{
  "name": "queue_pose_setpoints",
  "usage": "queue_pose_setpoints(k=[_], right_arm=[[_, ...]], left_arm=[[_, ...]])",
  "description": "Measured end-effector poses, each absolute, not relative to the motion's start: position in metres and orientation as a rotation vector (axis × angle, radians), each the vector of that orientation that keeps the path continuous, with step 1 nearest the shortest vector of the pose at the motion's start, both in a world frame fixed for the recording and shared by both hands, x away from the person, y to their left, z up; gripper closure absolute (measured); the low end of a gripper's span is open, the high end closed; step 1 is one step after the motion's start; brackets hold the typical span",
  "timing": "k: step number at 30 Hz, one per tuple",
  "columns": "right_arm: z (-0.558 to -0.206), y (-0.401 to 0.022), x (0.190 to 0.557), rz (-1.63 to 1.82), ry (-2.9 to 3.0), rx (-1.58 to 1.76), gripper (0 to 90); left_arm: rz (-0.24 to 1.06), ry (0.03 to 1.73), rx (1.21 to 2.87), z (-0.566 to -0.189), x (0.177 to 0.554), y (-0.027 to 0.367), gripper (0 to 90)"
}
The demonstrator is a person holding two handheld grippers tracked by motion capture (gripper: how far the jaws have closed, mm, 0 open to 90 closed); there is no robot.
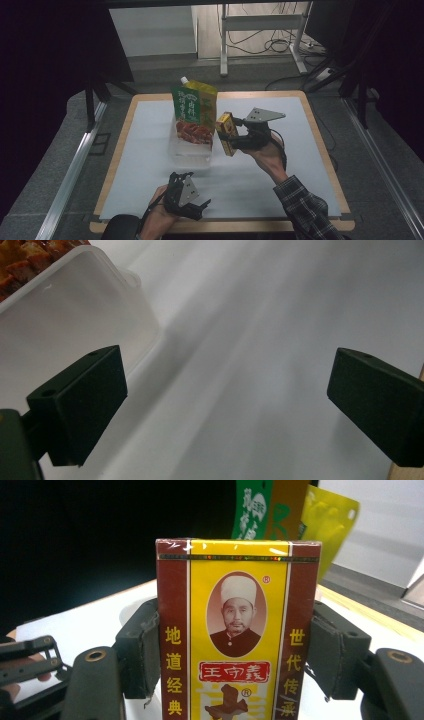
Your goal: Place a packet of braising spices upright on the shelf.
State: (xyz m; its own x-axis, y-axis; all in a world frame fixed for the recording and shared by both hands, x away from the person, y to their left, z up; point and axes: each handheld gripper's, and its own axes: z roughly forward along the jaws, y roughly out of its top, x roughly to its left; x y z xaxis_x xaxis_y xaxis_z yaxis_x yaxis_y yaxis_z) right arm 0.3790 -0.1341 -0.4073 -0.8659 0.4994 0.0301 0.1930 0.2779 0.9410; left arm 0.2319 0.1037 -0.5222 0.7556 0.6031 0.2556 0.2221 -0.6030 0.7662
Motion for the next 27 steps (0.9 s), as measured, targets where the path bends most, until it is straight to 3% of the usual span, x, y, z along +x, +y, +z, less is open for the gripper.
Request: queue_pose_setpoints(k=[27], right_arm=[[-0.417, -0.078, 0.397, 1.732, 2.249, 0.552, 31.9]], left_arm=[[0.645, 0.616, 2.16, -0.518, 0.231, 0.108, 1.9]])
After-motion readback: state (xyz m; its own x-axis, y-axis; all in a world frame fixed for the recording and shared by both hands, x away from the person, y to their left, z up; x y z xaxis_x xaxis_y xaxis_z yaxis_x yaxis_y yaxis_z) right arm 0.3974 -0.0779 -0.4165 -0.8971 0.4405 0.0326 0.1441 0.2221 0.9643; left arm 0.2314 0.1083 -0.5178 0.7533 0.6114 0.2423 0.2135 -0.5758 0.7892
